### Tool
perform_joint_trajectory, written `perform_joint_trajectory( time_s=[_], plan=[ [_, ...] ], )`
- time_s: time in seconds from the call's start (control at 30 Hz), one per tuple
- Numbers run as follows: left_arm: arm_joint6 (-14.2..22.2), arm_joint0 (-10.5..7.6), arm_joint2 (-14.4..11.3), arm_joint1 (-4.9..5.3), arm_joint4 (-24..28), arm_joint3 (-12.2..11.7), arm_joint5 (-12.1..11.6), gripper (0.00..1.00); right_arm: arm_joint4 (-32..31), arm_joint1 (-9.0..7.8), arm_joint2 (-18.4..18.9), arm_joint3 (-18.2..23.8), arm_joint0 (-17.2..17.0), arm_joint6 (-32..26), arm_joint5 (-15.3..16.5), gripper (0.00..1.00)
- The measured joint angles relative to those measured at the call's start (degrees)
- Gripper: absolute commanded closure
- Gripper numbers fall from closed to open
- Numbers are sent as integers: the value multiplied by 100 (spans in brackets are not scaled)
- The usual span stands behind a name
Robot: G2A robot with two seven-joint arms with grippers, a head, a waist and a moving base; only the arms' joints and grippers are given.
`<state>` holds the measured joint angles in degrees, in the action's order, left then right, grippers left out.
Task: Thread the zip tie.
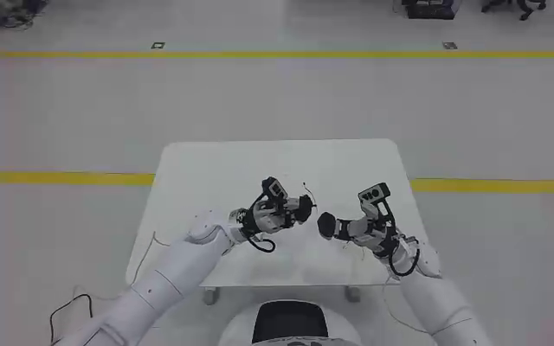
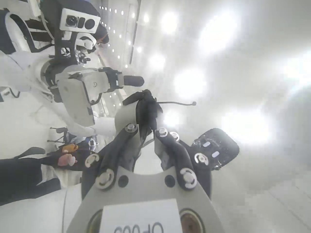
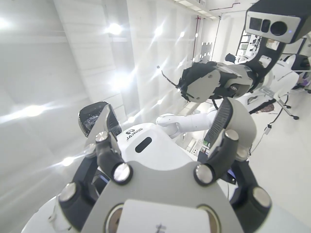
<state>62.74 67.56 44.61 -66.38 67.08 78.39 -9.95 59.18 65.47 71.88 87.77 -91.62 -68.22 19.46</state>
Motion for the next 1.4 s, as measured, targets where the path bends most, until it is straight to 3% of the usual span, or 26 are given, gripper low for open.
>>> perform_joint_trajectory(
  time_s=[0.27,0.37,0.53,0.87,0.97,1.17,1.4],
  plan=[
    [67,-40,-2,-20,6,-60,19,100,89,15,-55,-26,1,-116,-54,0],
    [-83,-2,-25,-36,-2,31,64,100,78,28,-72,32,0,13,-36,0],
    [-88,79,-26,-89,374,88,182,100,118,101,-21,154,-31,119,4,0],
    [435,74,-46,-203,1039,-55,632,100,165,318,-83,73,-33,-159,2,0],
    [540,54,-52,-234,1101,-120,697,100,144,376,-99,38,-15,-229,2,12],
    [512,38,-24,-269,991,-190,656,100,104,479,-45,38,-25,-358,2,51],
    [457,70,25,-295,877,-182,626,100,60,577,32,12,-55,-439,2,56]
  ],
)
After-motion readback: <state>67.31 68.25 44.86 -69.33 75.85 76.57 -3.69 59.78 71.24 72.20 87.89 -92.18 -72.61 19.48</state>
